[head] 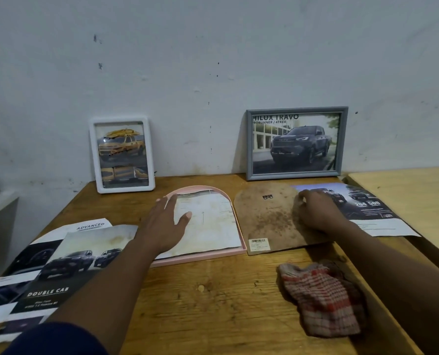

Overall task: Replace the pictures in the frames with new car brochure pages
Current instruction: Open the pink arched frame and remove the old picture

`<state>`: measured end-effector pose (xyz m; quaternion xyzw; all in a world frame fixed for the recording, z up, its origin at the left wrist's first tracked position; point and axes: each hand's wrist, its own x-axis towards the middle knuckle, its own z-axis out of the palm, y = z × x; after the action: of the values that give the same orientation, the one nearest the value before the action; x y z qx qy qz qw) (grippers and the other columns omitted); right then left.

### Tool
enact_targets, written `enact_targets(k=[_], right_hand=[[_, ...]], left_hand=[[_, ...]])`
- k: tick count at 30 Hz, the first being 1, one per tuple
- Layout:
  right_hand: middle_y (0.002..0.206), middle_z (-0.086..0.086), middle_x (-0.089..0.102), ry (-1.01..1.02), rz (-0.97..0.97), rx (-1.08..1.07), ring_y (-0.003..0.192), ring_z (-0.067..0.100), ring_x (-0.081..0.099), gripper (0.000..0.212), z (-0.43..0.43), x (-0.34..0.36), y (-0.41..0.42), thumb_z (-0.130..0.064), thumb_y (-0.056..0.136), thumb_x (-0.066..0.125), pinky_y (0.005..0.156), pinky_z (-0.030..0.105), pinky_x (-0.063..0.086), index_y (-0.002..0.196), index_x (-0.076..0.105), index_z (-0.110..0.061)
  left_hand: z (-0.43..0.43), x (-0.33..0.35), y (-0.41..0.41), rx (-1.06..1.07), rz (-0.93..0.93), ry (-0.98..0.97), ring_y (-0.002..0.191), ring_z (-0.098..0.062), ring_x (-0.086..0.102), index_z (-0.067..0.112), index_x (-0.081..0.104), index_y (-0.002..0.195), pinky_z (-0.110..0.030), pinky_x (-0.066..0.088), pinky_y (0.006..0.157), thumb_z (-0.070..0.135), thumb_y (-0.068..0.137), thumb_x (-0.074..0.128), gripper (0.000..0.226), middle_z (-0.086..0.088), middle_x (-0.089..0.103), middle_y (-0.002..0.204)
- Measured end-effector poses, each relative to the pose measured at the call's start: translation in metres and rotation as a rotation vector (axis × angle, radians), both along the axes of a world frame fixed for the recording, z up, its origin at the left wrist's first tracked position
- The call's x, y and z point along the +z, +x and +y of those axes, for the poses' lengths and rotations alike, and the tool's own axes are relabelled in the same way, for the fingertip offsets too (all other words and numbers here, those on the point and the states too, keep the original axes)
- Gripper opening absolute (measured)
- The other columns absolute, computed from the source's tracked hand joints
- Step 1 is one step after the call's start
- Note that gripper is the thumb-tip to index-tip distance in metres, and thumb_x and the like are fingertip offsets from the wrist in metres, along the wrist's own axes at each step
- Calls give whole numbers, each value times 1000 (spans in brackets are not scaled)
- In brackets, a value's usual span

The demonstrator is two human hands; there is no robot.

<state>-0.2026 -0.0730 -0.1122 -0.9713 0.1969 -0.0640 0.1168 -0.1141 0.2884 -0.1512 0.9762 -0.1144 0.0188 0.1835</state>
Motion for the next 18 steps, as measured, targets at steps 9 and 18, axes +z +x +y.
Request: enact_targets(k=[9, 18], right_hand=[[143, -1, 49, 157, -114, 384, 132, 25, 45, 56, 113, 18, 17, -44, 90, 61, 106, 49, 41, 141, 44, -31], [166, 7, 4, -34, 205, 460, 152, 29, -11, 94, 153, 0, 36, -70, 90, 44, 116, 62, -6, 158, 0, -21]], left_hand=[[0, 3, -6, -7, 27, -160, 156, -19, 5, 34, 11, 160, -51, 17, 122, 75, 92, 25, 81, 6, 9, 169], [-2, 3, -7, 6, 17, -155, 156, -20, 5, 36, 11, 160, -52, 16, 121, 79, 87, 17, 85, 6, 9, 170]])
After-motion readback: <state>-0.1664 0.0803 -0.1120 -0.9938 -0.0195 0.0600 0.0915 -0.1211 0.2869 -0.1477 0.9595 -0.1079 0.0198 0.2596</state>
